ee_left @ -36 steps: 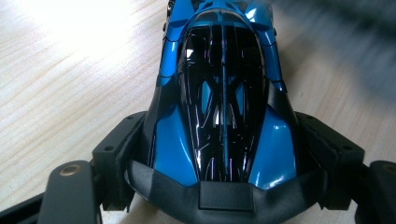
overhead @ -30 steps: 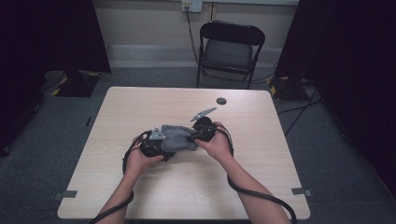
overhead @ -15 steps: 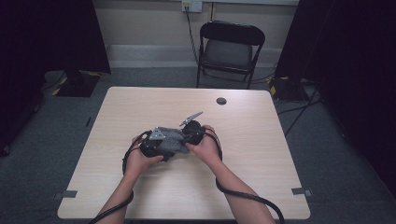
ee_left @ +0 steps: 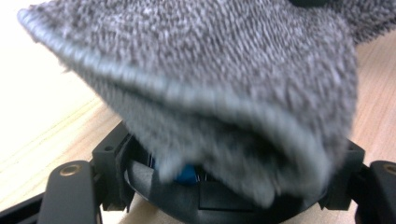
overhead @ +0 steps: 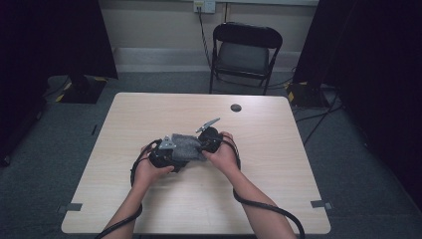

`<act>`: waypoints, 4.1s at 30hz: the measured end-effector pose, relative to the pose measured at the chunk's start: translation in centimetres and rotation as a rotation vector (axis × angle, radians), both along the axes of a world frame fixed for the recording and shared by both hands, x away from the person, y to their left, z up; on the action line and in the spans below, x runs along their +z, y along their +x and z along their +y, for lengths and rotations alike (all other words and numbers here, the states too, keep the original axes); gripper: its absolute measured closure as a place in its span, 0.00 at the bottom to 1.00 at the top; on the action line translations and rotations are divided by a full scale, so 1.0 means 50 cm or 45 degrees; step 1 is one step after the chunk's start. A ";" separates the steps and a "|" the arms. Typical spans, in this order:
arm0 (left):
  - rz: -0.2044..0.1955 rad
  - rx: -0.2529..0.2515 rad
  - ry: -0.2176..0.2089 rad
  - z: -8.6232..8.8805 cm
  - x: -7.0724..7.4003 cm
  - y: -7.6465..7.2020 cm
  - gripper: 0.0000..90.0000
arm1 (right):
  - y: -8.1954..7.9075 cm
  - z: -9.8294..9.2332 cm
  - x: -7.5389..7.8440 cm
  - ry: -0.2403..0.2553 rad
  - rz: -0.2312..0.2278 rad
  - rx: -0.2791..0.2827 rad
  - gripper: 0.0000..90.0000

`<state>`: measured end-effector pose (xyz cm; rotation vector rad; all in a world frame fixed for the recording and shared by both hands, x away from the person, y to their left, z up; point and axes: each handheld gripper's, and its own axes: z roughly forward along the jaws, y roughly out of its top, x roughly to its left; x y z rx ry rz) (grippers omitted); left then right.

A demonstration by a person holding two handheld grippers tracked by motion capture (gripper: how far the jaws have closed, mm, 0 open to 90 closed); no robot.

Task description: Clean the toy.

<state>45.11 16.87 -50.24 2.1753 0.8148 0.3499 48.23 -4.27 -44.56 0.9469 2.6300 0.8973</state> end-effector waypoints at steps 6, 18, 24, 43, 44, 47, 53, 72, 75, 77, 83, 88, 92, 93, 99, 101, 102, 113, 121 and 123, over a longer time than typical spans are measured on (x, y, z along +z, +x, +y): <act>0.001 0.000 0.000 0.000 0.000 0.000 0.27 | 0.018 -0.023 0.000 -0.003 -0.004 -0.044 0.88; 0.001 0.001 0.000 0.000 0.000 0.000 0.27 | 0.050 -0.057 -0.004 -0.016 0.000 -0.100 0.88; 0.001 0.000 0.000 0.000 0.000 0.000 0.27 | 0.059 -0.079 -0.011 -0.025 0.017 -0.132 0.88; 0.000 0.001 0.000 0.000 0.000 0.000 0.27 | 0.062 -0.165 -0.031 -0.059 0.031 -0.197 0.88; 0.001 0.000 -0.001 0.000 0.000 0.000 0.27 | 0.062 -0.171 -0.031 -0.060 0.030 -0.203 0.88; 0.000 0.000 0.000 0.000 0.000 0.000 0.27 | 0.061 -0.190 -0.029 -0.059 0.023 -0.218 0.88; 0.001 0.001 0.000 0.000 0.000 0.000 0.27 | 0.054 -0.226 -0.022 -0.036 -0.001 -0.250 0.88; 0.001 0.003 0.003 0.000 0.000 -0.001 0.27 | 0.029 -0.250 0.056 0.067 -0.081 -0.251 0.88; 0.003 0.005 0.001 0.000 0.000 -0.001 0.27 | 0.021 -0.248 0.075 0.082 -0.095 -0.238 0.88; 0.000 0.002 0.005 0.000 0.001 -0.001 0.27 | 0.017 -0.244 0.082 0.087 -0.101 -0.227 0.88; 0.003 0.005 0.001 0.000 0.000 -0.001 0.27 | 0.006 -0.223 0.095 0.107 -0.104 -0.181 0.88; 0.003 0.005 0.001 0.000 0.000 -0.001 0.27 | -0.005 -0.191 0.101 0.125 -0.106 -0.129 0.88; 0.003 0.004 0.001 0.000 0.000 -0.001 0.27 | -0.014 -0.150 0.093 0.136 -0.092 -0.076 0.88; 0.003 0.004 0.001 0.000 0.000 -0.001 0.27 | -0.014 -0.150 0.093 0.136 -0.092 -0.076 0.88; 0.002 0.003 0.003 0.000 0.000 -0.001 0.27 | -0.027 -0.098 0.078 0.121 -0.071 -0.002 0.87; 0.003 0.007 0.001 0.000 0.000 -0.002 0.27 | -0.032 -0.074 0.071 0.120 -0.061 0.019 0.87; 0.003 0.006 0.000 0.000 0.000 -0.002 0.27 | -0.032 -0.067 0.069 0.126 -0.057 0.023 0.87; 0.000 0.005 0.004 0.000 0.000 -0.001 0.27 | -0.029 -0.010 0.049 0.109 -0.021 0.057 0.87; 0.002 0.006 0.003 0.000 0.000 -0.002 0.27 | -0.038 0.030 0.027 0.042 -0.020 0.092 0.87; 0.003 0.005 0.003 0.000 0.000 -0.002 0.27 | -0.037 0.036 0.021 0.034 -0.019 0.091 0.87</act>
